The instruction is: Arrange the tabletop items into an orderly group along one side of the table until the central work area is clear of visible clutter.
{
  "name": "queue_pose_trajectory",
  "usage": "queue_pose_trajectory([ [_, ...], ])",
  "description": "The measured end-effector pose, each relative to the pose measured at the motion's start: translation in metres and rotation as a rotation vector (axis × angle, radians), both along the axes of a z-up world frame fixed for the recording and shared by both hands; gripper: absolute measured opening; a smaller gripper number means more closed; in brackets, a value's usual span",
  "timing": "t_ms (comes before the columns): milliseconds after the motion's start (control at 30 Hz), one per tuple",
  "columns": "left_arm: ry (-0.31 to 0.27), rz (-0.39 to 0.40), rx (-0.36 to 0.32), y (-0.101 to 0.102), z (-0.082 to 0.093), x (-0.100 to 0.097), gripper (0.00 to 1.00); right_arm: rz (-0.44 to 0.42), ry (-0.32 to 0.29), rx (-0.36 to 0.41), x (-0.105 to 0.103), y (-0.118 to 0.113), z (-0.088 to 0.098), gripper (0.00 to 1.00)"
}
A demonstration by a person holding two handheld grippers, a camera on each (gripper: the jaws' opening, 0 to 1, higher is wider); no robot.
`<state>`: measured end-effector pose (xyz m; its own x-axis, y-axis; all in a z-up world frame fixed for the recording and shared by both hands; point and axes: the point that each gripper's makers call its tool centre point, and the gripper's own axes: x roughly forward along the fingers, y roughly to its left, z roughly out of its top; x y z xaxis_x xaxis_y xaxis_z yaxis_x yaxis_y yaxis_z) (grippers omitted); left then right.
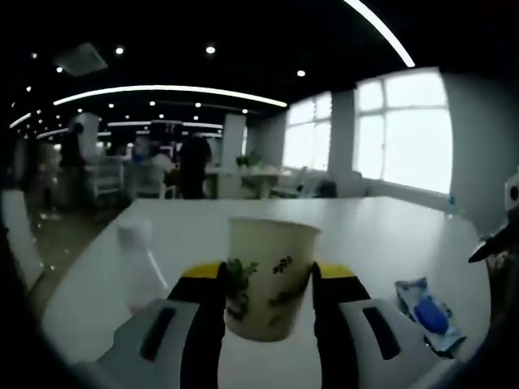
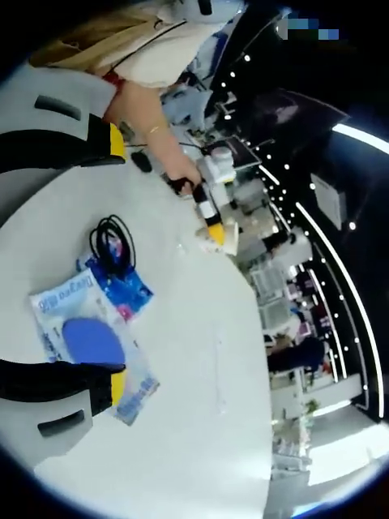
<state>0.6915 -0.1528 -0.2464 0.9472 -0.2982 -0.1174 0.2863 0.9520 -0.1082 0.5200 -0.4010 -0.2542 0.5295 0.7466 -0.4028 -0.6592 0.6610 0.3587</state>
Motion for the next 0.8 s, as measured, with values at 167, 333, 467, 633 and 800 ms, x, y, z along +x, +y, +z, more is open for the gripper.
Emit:
queue_pose_trajectory([
  [167,0.004,0.026,-0.014,0.004,-0.011,0.011,0.39,-0.007,0.018,0.020,0.000,0.006,-0.007,0.99],
  [333,0.006,0.031,0.014,0.001,-0.026,0.023,0.39,0.000,0.032,-0.014,-0.002,0.004,-0.016,0.99],
  [467,0.017,0.039,0.032,0.001,-0.039,0.030,0.39,-0.008,0.051,-0.027,-0.002,0.000,-0.024,0.99],
  [633,0.009,0.035,0.057,0.003,-0.051,0.037,0.39,-0.011,0.064,-0.035,-0.002,-0.002,-0.028,0.99],
  [800,0.020,0.057,0.042,0.009,-0.061,0.043,0.39,-0.009,0.061,-0.038,-0.001,-0.001,-0.028,0.98],
])
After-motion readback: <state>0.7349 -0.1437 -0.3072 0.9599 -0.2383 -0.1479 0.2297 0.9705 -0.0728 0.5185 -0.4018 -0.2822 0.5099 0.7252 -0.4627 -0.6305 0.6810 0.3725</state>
